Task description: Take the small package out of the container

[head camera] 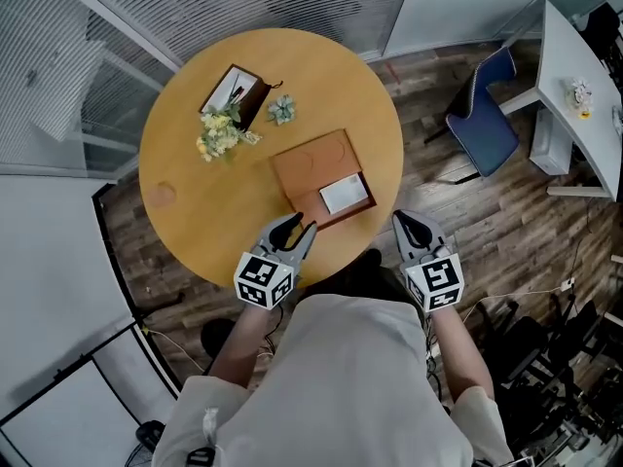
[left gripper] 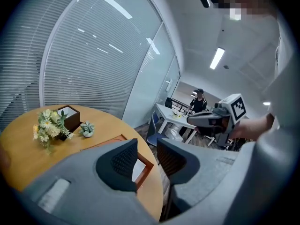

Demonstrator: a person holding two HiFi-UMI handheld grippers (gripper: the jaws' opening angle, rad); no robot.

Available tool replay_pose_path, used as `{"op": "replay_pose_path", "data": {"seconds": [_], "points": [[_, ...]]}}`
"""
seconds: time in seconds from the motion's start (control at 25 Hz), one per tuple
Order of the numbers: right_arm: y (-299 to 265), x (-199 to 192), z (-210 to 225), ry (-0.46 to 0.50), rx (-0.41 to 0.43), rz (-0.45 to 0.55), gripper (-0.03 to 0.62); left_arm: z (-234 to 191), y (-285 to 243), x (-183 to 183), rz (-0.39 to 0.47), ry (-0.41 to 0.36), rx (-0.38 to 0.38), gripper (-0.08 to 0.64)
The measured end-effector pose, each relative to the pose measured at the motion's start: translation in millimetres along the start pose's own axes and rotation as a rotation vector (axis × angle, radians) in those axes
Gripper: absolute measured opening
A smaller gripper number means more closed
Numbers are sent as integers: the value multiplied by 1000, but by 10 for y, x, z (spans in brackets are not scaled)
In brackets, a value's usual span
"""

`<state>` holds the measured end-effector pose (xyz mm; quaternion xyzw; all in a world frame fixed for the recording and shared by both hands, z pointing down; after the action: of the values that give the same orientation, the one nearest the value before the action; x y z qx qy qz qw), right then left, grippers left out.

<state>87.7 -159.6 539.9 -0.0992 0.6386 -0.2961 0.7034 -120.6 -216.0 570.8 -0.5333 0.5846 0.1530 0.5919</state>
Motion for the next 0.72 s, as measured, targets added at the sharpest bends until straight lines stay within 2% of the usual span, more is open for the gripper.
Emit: {"op": "replay_pose_path", "data": {"seconds": [0.36, 0.72], "points": [[-296, -151, 242, 10, 43, -56, 2, -130, -453, -304, -67, 45, 31, 132], [-680, -324, 580, 28, 158, -152, 2, -241, -1013, -713, -173, 178, 108, 132]]}}
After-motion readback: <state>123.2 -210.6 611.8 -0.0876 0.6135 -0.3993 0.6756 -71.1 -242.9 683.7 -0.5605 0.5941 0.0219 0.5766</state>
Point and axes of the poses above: the fingertips, and each gripper's own axes: y backward along the fingers, z to its right, x out of its top, the point moved 4 cm from there along y, backward along the fingers, and after that the axes turned 6 degrees about -y, right-handed, at the moved point
